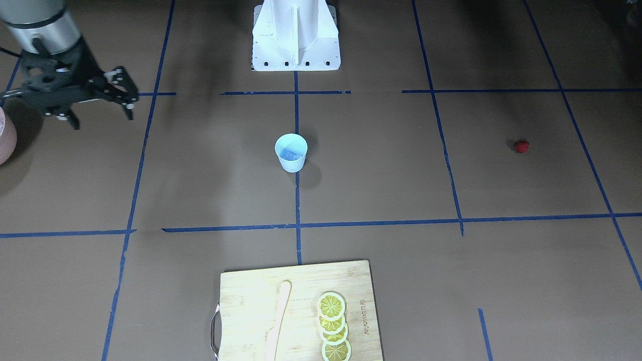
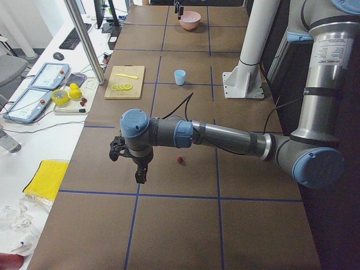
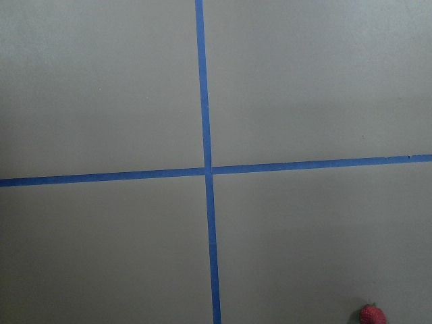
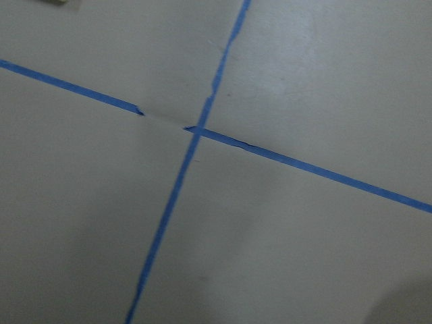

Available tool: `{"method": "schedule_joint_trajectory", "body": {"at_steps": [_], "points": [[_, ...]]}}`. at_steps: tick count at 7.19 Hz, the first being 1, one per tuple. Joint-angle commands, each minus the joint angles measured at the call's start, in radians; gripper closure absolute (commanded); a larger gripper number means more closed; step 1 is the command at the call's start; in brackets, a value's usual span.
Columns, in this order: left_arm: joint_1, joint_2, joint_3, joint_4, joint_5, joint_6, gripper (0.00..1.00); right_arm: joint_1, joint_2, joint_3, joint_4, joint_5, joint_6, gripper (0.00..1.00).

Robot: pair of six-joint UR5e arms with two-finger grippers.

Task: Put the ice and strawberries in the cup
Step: 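Move the right gripper back toward the pink ice bowl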

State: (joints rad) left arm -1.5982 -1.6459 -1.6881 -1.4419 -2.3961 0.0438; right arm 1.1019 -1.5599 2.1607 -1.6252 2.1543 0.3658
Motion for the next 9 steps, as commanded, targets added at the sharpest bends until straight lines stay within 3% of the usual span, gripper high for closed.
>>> {"method": "schedule_joint_trajectory", "body": {"at_steps": [1, 5, 7, 9], "points": [[0.0, 0.0, -0.002, 0.0, 0.0, -0.001, 0.0, 0.175, -0.126, -0.06, 0.059, 0.096, -0.268, 0.01], [0.0, 0.001, -0.002, 0.002, 0.0, -0.001, 0.0, 0.274, -0.219, -0.162, 0.068, 0.114, -0.546, 0.01], [0.0, 0.001, -0.002, 0.0, -0.002, -0.001, 0.0, 0.274, -0.276, -0.276, 0.314, 0.116, -0.524, 0.01], [0.0, 0.001, -0.008, 0.0, 0.0, -0.001, 0.0, 0.274, -0.331, -0.291, 0.357, 0.119, -0.495, 0.01]]}}
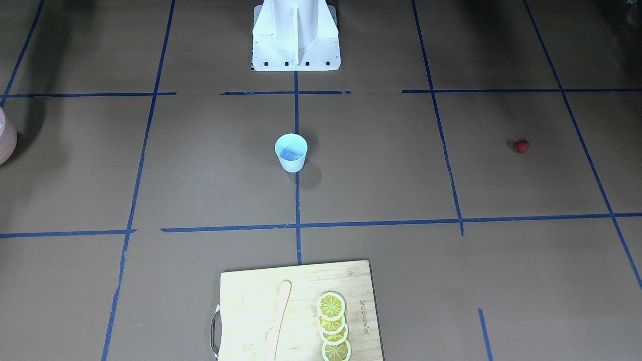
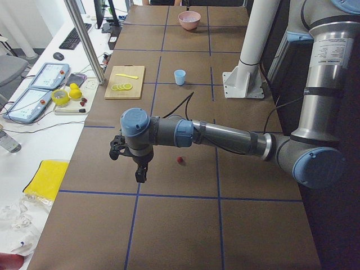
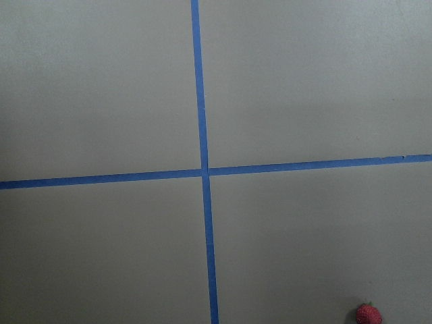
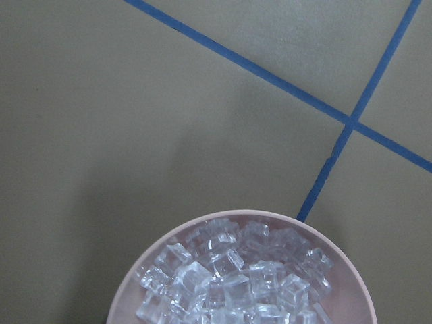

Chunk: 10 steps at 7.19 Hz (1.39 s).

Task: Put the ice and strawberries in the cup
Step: 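Reach the right gripper into the pink bowl and grasp an ice cube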

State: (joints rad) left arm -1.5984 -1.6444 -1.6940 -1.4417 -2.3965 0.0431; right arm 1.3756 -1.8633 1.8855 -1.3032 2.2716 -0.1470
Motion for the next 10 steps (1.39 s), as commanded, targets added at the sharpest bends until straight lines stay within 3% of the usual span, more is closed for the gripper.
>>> {"method": "schedule_joint_trajectory", "body": {"at_steps": [1, 10], "points": [[0.0, 0.009, -0.003, 0.0, -0.001, 0.0, 0.0, 0.0, -0.037, -0.023, 0.035, 0.005, 0.021, 0.01], [0.0, 0.011, -0.009, 0.0, -0.001, 0.001, 0.0, -0.119, 0.033, -0.129, 0.038, -0.01, 0.078, 0.12]]}}
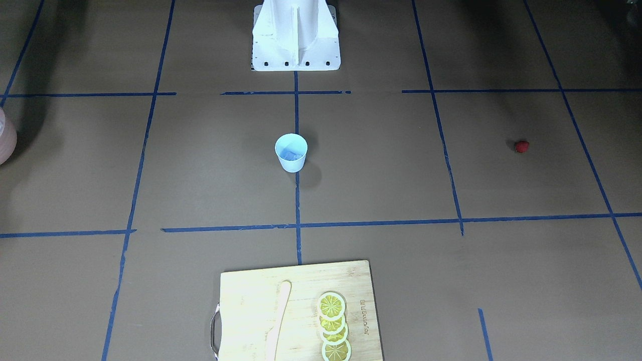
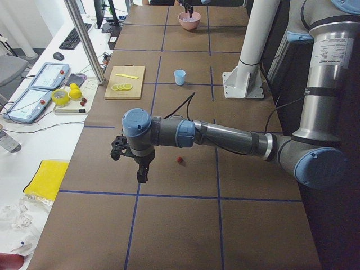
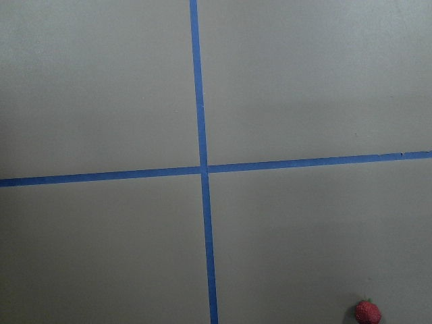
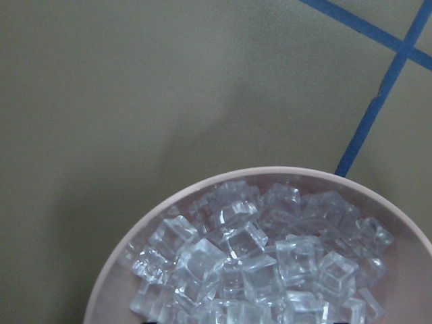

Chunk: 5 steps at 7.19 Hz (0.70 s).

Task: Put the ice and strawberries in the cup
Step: 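Reach the right gripper into the pink bowl and grasp an ice cube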

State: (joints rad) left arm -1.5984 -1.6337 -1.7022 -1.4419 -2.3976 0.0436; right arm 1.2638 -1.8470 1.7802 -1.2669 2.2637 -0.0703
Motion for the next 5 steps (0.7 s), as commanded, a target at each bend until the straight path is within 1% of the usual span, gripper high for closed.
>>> {"method": "schedule_joint_trajectory", "body": {"at_steps": [1, 5], "points": [[0.0, 0.0, 0.0, 0.0, 0.0, -0.001, 0.0, -0.009, 0.02, -0.036, 0.003, -0.001, -0.002, 0.13], [0.002, 0.0, 0.0, 0.0, 0.0, 0.001, 0.0, -0.017, 0.015, -0.036, 0.003, 0.0, -0.002, 0.18]]}}
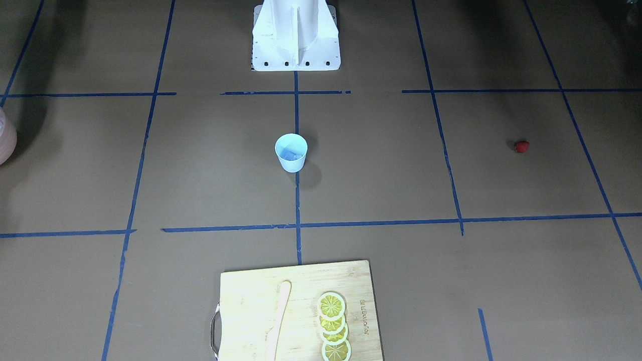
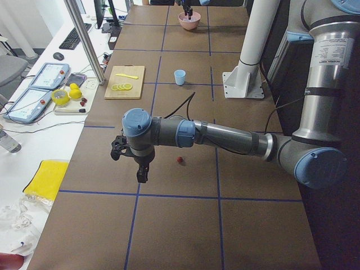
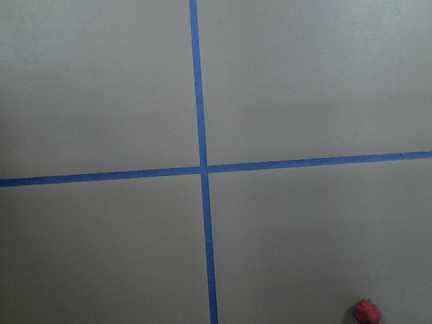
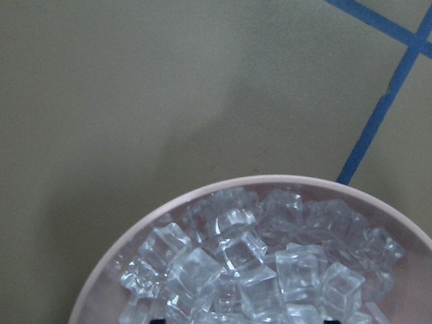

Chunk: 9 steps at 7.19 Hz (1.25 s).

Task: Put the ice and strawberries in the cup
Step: 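Reach the right gripper into the pink bowl and grasp an ice cube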

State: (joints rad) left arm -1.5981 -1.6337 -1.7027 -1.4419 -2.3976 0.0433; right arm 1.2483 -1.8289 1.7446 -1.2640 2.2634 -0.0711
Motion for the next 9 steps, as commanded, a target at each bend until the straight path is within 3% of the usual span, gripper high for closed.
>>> {"method": "schedule_joint_trajectory", "body": {"at_steps": [1, 9], "points": [[0.0, 0.0, 0.0, 0.0, 0.0, 0.0, 0.0, -0.001, -0.006, 0.0, 0.0, 0.001, 0.0, 0.18], [0.001, 0.0, -0.008, 0.0, 0.0, 0.0, 0.0, -0.007, -0.007, -0.014, -0.011, 0.001, 0.004, 0.21]]}}
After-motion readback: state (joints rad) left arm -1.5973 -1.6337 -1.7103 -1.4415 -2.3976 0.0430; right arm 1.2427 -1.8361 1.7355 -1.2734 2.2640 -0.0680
